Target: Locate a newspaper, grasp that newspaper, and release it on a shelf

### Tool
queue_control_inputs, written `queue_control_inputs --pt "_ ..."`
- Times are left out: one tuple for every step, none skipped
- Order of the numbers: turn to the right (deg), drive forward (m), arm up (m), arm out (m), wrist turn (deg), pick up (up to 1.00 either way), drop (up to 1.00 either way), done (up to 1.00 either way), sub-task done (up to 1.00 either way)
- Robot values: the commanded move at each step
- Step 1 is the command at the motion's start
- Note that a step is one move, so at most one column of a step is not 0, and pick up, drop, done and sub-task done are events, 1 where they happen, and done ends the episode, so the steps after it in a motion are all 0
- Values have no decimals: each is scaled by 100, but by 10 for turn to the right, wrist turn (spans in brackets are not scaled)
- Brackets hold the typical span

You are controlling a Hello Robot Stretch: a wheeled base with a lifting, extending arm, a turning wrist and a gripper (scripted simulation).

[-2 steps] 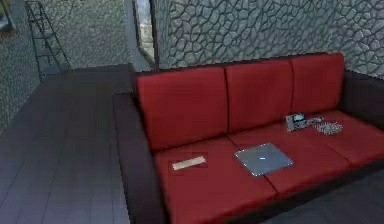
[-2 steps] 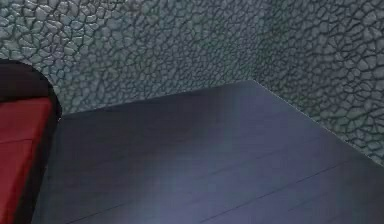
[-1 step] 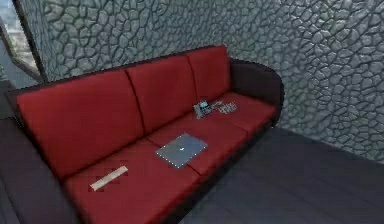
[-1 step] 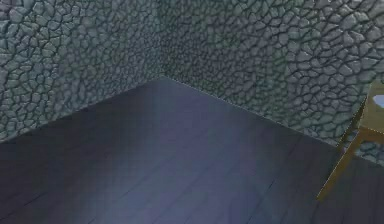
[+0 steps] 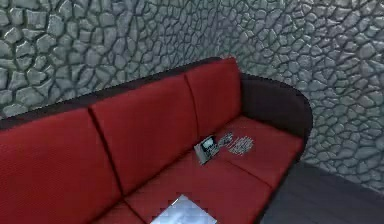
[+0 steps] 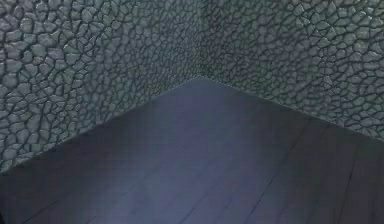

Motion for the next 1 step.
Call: queue_control_inputs --pt "-450 0 0 0 0 0 0 0 0"
